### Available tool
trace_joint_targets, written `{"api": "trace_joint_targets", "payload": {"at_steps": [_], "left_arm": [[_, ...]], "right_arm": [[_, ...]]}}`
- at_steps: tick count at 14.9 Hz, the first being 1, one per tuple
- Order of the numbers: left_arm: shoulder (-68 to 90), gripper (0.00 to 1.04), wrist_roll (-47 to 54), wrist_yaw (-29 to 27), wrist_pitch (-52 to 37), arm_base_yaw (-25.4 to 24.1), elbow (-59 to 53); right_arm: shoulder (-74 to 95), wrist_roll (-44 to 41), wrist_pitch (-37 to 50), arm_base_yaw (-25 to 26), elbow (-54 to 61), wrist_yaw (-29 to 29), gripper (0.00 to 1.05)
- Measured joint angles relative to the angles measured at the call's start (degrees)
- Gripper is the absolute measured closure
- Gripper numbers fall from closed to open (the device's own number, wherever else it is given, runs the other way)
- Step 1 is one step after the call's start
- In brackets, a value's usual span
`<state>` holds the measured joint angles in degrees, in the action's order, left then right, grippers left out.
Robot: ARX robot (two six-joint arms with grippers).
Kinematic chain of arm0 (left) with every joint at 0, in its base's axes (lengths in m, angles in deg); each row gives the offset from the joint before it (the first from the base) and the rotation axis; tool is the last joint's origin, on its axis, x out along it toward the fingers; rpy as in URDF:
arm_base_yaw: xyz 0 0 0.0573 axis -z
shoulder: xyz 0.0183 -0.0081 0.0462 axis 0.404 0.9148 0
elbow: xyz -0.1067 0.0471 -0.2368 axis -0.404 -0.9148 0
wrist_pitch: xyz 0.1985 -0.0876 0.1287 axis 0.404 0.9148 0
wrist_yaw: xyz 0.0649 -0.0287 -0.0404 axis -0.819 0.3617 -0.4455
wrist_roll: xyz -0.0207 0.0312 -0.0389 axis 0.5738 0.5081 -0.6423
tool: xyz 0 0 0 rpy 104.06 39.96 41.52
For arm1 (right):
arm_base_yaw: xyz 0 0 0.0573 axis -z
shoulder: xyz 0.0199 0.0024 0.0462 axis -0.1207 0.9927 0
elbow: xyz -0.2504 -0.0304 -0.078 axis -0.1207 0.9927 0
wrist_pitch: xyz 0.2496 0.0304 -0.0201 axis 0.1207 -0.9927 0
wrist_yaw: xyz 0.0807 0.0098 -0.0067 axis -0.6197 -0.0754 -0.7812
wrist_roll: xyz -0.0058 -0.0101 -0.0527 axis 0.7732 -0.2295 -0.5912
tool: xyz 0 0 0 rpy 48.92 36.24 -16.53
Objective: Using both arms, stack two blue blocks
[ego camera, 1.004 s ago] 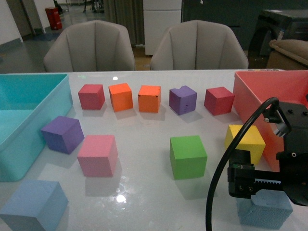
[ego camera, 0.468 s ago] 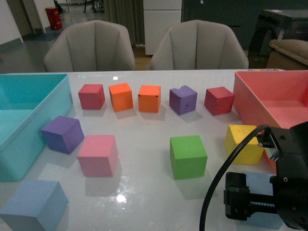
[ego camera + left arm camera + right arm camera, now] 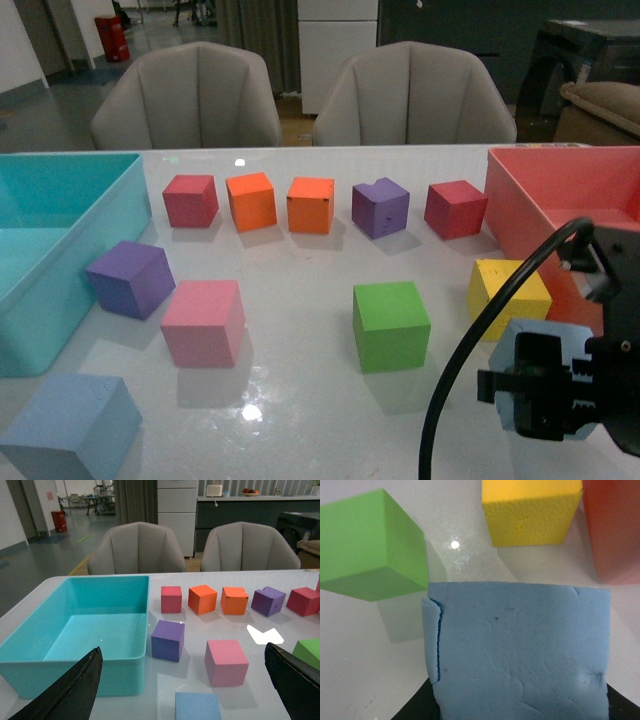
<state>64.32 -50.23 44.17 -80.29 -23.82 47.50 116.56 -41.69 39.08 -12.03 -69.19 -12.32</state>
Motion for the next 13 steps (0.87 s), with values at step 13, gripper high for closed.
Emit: {"api": "trace_joint_targets", "payload": {"at_steps": [13], "left_arm": [[0.00,0.07,0.00,0.00,0.00,0.00,0.00]], "right_arm": [[36.52,-1.05,-27.26,-9.66,-64.11,-3.02,0.61]]}}
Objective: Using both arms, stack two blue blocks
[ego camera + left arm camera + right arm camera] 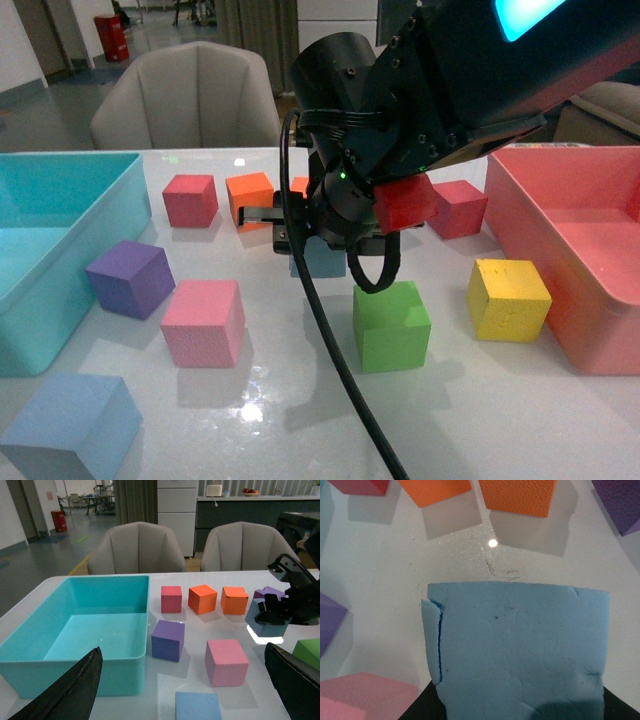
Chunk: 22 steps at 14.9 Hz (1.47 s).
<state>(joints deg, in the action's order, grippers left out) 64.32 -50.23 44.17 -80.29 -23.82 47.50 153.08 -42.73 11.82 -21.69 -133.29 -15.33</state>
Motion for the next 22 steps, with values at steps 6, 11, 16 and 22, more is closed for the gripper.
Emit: {"api": "trace_joint_targets", "payload": {"at_steps": [6,11,16,22], "left_arm": [[0.00,0.07,0.00,-0.02,0.00,0.00,0.00],[0.00,0.07,0.00,0.00,0.02,0.00,0.00],[0.00,0.07,0.00,0.00,0.00,0.00,0.00],[0.00,0.07,0.00,0.00,0.00,0.00,0.00]], "right_arm": [[5.66,4.59,-6.58,-0.35,-8.09,0.02,0.61],[7.69,6.47,-10.25,-0.72,-10.56,1.49,0.61],[8.52,6.64,-10.91,-0.68,-11.21,2.03,0.62],[8.22,6.62,-9.62,-0.72,-10.78,1.75,0.18]]}}
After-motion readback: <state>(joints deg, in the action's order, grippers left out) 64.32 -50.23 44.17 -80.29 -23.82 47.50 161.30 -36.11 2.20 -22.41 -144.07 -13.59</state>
